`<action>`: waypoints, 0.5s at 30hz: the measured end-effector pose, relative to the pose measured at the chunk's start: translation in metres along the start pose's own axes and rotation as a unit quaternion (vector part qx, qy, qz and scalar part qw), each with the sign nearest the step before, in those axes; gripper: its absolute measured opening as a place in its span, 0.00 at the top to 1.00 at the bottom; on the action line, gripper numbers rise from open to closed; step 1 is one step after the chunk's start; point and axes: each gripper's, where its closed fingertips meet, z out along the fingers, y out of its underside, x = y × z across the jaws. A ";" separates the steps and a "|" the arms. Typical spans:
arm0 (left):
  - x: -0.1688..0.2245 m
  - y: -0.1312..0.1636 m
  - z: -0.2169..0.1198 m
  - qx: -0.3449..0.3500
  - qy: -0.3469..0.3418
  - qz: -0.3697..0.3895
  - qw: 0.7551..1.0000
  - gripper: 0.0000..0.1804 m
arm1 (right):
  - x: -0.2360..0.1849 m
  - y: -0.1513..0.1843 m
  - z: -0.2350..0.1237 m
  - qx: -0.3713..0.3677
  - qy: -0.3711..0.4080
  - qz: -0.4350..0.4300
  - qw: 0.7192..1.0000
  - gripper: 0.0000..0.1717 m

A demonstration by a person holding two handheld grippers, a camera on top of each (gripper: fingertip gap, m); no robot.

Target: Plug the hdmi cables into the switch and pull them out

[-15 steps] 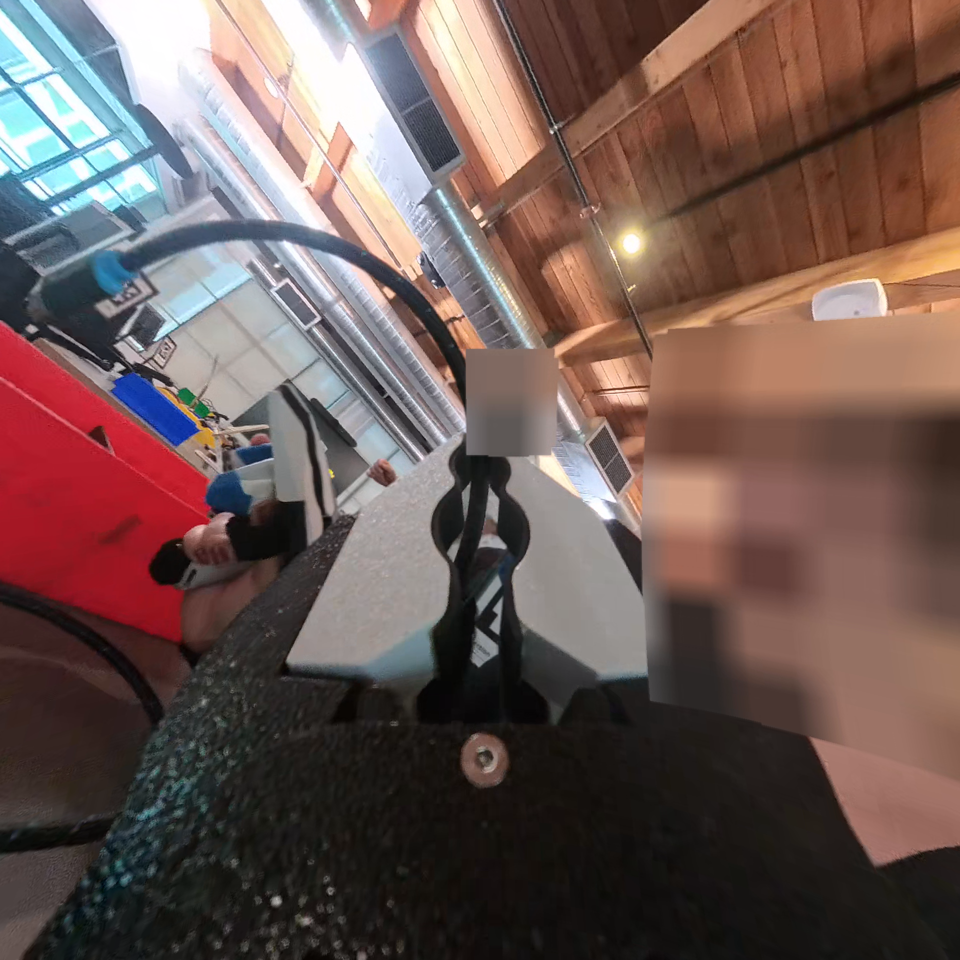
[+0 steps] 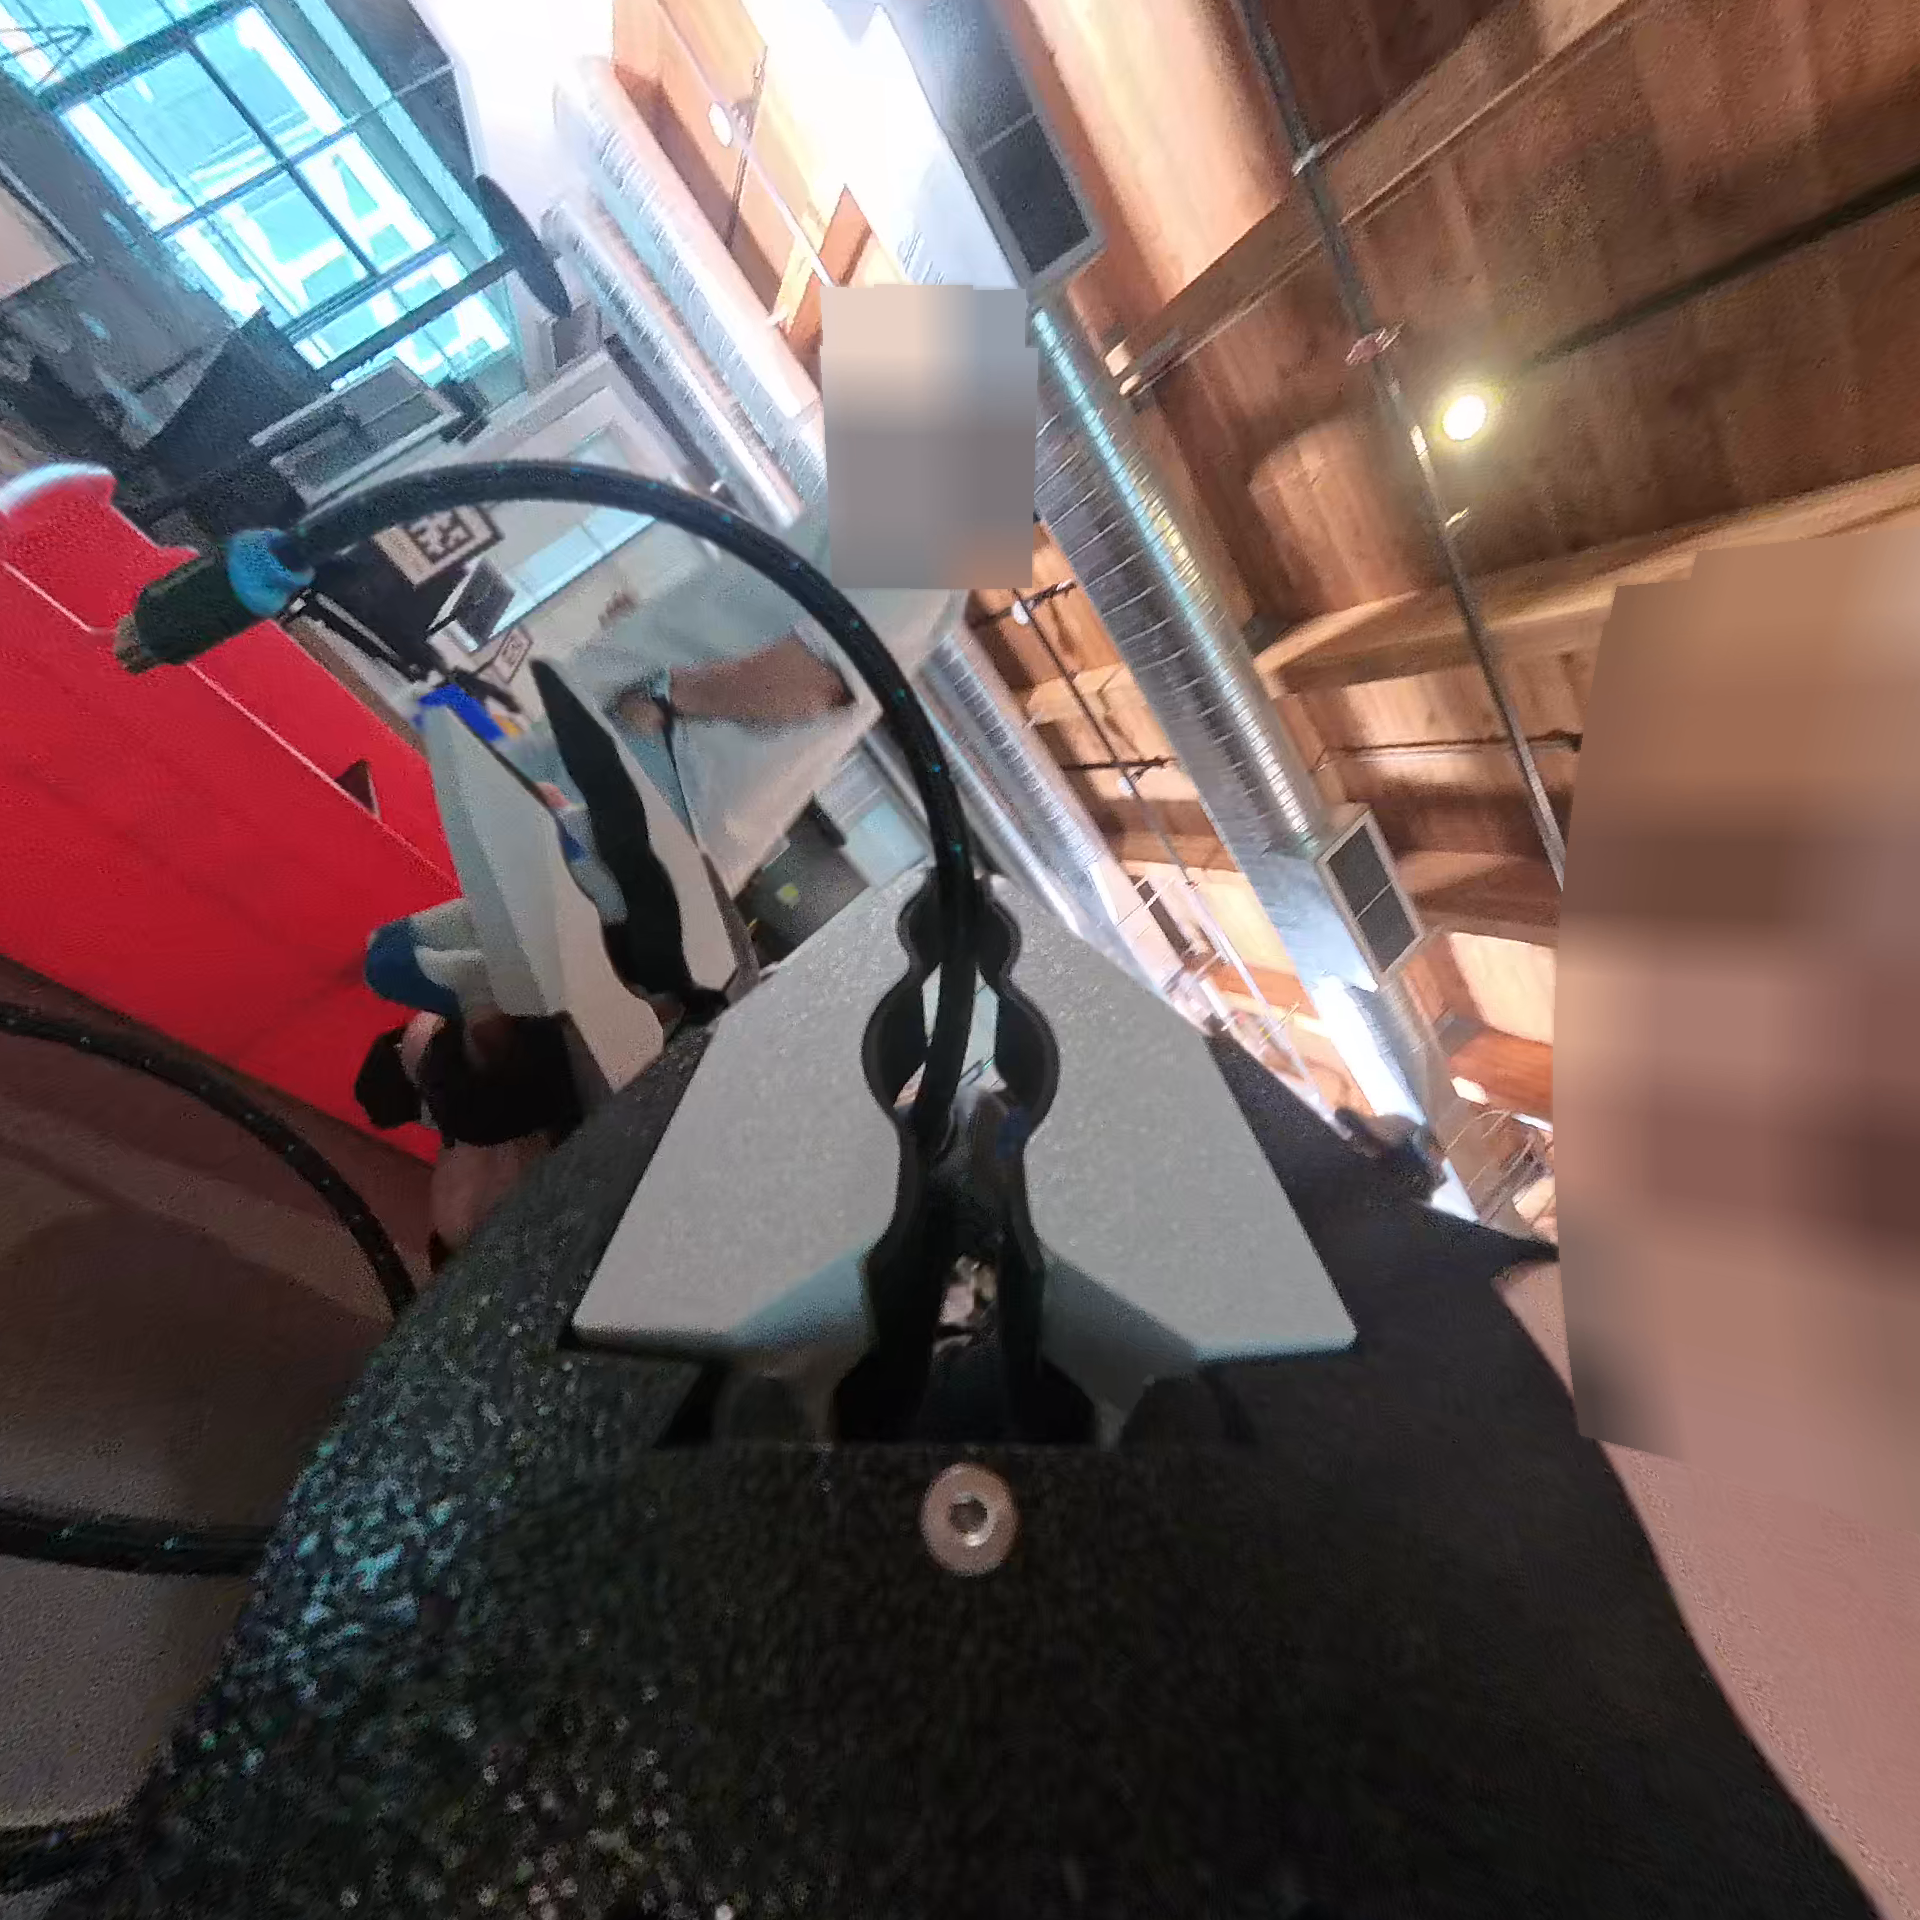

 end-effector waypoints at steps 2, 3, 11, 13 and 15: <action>-0.002 0.011 0.007 -0.023 -0.014 0.016 1.000 0.98 | 0.001 0.006 0.001 -0.015 0.002 0.007 1.000 0.83; -0.004 0.017 0.010 -0.036 -0.024 0.024 0.999 0.98 | 0.002 0.008 0.002 -0.020 0.005 0.013 1.000 0.83; -0.014 0.053 0.020 -0.128 -0.081 0.094 0.984 0.98 | 0.018 0.012 0.000 -0.035 0.016 0.075 0.996 0.98; -0.005 0.050 0.018 -0.127 -0.072 0.144 0.979 0.95 | 0.021 0.006 -0.001 -0.011 -0.008 0.145 0.989 0.98; 0.008 0.037 0.015 -0.108 -0.064 0.193 0.973 0.79 | 0.026 -0.004 -0.004 0.027 -0.037 0.230 0.972 0.98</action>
